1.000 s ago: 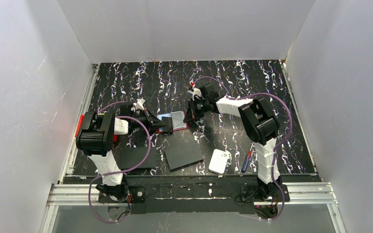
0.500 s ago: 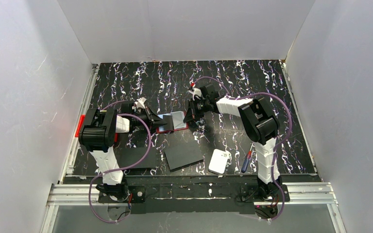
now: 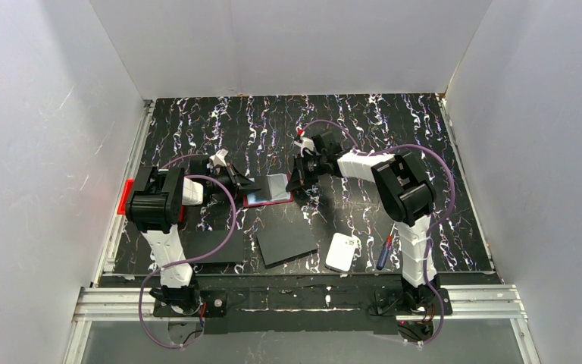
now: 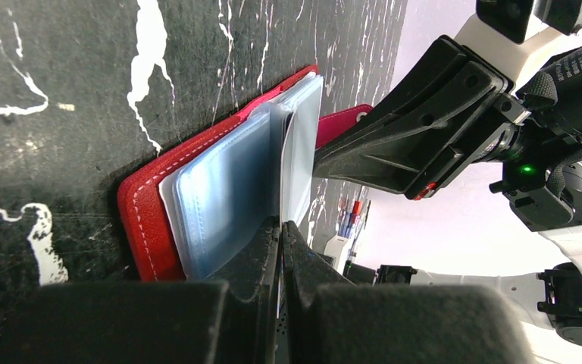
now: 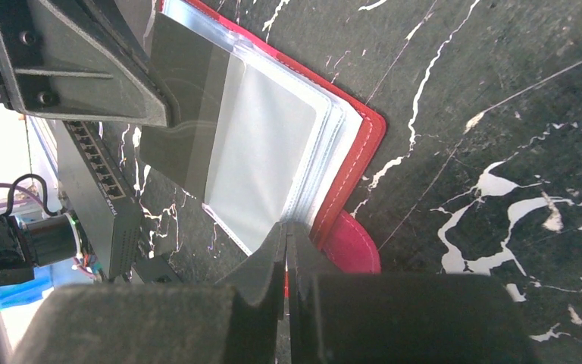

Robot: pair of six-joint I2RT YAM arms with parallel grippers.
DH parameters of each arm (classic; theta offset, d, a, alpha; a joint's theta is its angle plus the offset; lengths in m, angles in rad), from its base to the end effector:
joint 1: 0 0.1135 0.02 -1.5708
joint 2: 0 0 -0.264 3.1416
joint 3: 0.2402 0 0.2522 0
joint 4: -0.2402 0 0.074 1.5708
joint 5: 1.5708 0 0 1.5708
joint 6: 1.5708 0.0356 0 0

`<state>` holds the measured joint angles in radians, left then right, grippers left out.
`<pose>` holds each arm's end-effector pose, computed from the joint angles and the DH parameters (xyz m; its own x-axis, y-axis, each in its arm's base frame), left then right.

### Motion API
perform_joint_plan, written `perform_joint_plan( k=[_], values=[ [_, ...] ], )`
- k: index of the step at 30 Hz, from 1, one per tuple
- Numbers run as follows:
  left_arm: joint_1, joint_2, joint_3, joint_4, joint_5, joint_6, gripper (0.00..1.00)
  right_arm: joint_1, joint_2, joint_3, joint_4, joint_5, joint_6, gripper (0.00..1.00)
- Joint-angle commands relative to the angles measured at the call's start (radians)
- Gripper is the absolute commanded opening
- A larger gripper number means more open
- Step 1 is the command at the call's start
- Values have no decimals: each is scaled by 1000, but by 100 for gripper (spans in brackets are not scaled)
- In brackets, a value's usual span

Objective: Put the credit cards into the card holder
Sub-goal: Insert the credit card into the card slot.

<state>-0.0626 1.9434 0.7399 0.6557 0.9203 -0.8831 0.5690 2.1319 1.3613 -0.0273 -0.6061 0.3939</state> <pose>0.3392 -0.0496 0.1025 -0.8831 -0.4135 -0.2216 0.0528 0.3818 -0.9227 0.3683 0.2596 0.1355 -0.8555 -0.1727 -0.4882 -0.4869 0.5895 0.6446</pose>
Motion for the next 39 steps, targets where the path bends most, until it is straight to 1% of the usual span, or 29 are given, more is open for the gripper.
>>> perform_joint_plan(
  k=[1, 5, 9, 15, 16, 17, 18, 19, 21, 22, 23, 28, 29, 30, 33, 35, 39],
  values=[
    [-9, 0, 16, 10, -22, 24, 0, 9, 36, 16, 3, 32, -11, 6],
    [-12, 2, 22, 10, -21, 39, 0, 9, 34, 15, 1, 31, -10, 6],
    [-42, 12, 15, 11, -24, 39, 0, 11, 30, 11, 4, 31, -10, 6],
    [-81, -21, 3, 15, -71, -5, 0, 10, 20, 8, 3, 36, 4, 7],
    [-81, -31, 0, 15, -83, -20, 5, 10, 17, 7, 2, 37, 9, 8],
    [-82, -42, -2, 14, -90, -34, 12, 9, 14, 8, 3, 38, 13, 9],
    [-82, -51, 0, 4, -98, -44, 19, 10, 11, 7, 0, 41, 17, 9],
    [-83, -61, 0, -11, -111, -52, 28, 10, 4, 6, -2, 45, 20, 10],
    [-87, -87, -2, -58, -145, -44, 37, 9, -10, 7, -13, 60, 27, 13],
    [-93, -103, 0, -98, -164, -30, 44, 9, -17, 8, -20, 66, 29, 13],
    [-97, -119, 4, -134, -182, -10, 49, 9, -24, 9, -27, 71, 30, 13],
    [-111, -214, 30, -350, -302, 88, 55, 9, -54, 18, -65, 93, 27, 15],
    [-114, -227, 47, -407, -321, 115, 57, 9, -56, 18, -67, 95, 25, 16],
    [-118, -239, 66, -492, -348, 144, 61, 9, -55, 16, -66, 95, 25, 16],
    [-146, -259, 144, -693, -453, 251, 63, 9, -48, 12, -61, 90, 26, 18],
    [-161, -249, 170, -724, -467, 263, 62, 9, -49, 4, -48, 88, 31, 18],
    [-176, -221, 188, -717, -471, 251, 56, 9, -49, -1, -39, 83, 38, 19]
  ],
)
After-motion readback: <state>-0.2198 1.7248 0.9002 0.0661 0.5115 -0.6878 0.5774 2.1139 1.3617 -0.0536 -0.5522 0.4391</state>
